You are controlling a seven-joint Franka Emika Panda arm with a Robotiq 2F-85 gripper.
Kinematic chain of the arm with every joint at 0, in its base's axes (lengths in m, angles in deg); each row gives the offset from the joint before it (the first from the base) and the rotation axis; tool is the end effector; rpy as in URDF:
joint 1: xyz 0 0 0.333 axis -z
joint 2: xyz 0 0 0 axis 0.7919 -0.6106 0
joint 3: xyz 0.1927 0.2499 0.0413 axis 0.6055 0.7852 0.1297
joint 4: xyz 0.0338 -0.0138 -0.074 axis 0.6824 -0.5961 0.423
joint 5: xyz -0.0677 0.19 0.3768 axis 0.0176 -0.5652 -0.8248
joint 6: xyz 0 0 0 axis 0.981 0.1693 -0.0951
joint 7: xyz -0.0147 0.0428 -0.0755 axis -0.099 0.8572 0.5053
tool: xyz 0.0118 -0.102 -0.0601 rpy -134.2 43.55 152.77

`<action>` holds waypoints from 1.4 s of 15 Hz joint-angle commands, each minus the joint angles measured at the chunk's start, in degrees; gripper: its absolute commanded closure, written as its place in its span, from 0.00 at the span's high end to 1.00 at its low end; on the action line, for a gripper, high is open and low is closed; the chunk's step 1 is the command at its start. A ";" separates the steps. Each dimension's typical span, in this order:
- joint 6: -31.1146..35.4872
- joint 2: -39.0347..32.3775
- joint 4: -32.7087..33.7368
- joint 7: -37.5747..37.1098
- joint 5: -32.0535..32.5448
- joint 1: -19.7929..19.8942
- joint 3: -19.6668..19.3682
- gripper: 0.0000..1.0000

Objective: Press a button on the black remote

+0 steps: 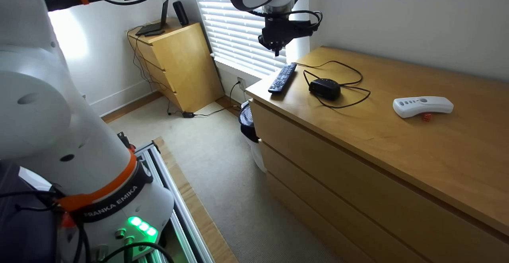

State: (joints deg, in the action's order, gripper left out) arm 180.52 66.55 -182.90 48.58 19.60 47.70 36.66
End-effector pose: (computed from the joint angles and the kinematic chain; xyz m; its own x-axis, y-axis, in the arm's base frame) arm 0.5823 0.1490 0.2420 0.4334 0.7868 0.4395 0.8754 -0.4835 0.0023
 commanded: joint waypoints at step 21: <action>10.94 -8.92 3.91 -0.55 -0.82 3.18 4.99 0.00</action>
State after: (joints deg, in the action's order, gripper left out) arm 189.33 59.09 -179.88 48.04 19.61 51.29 41.06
